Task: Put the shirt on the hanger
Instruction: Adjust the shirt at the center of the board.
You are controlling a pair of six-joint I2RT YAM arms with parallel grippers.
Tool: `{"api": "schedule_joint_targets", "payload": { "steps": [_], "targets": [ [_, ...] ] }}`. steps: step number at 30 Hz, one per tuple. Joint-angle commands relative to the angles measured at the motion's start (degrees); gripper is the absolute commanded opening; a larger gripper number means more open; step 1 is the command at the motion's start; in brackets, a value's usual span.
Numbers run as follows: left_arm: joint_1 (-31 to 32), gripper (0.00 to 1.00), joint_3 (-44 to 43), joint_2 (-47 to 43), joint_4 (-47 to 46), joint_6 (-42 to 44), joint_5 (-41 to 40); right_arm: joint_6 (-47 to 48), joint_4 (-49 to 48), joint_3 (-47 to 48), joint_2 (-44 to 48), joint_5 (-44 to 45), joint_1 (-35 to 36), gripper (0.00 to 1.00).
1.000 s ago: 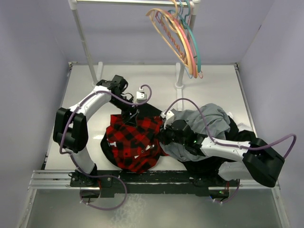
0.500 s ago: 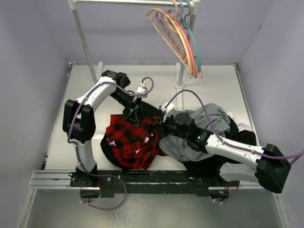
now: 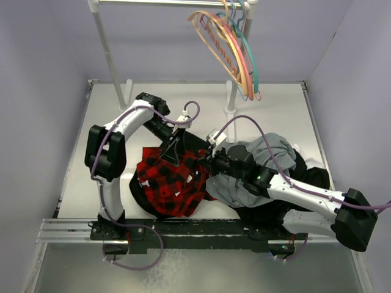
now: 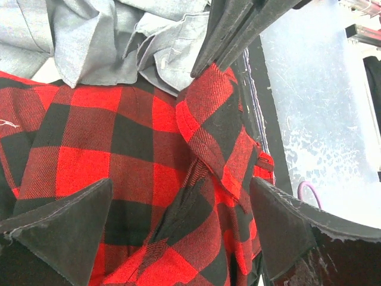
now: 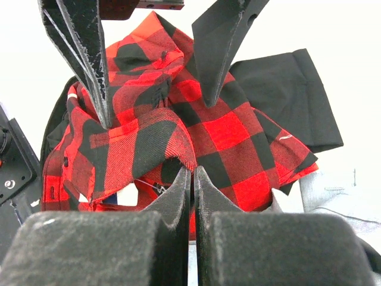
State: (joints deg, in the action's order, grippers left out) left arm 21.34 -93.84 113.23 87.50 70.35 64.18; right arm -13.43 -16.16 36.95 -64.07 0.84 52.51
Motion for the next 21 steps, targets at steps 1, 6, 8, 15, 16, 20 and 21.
{"api": "schedule_joint_targets", "payload": {
  "steps": [1, 6, 8, 15, 16, 20, 21],
  "targets": [
    [0.2, 1.00, -1.2, 2.1, 1.2, 2.8, 2.8, 0.7, -2.1, 0.6, 0.7, -0.1, 0.1, 0.00],
    [1.3, 0.75, -2.0, 2.1, 1.2, 2.2, 3.4, 0.4, -3.0, 0.1, 0.9, 0.9, 0.1, 0.00],
    [2.2, 0.45, -1.3, 1.2, 1.2, 2.4, 3.3, 0.4, -3.5, 0.0, 1.3, 1.9, 0.2, 0.00],
    [2.9, 0.00, -1.3, -4.7, 1.2, 1.9, 1.5, 0.6, -5.2, 0.8, 1.1, 2.7, 0.1, 0.21],
    [2.9, 0.00, -1.7, -6.2, 1.2, 1.4, 1.0, 0.5, -5.3, 1.1, 1.3, 2.2, 0.1, 0.37],
    [2.7, 0.00, -3.8, -13.8, 1.2, -1.1, -2.7, -1.1, -7.5, -1.0, 5.2, 0.3, 0.1, 0.73],
    [2.6, 0.00, -4.3, -15.5, 1.1, -1.8, -3.9, -0.7, -8.0, -1.9, 6.6, 0.6, 0.1, 0.78]
  ]
}}
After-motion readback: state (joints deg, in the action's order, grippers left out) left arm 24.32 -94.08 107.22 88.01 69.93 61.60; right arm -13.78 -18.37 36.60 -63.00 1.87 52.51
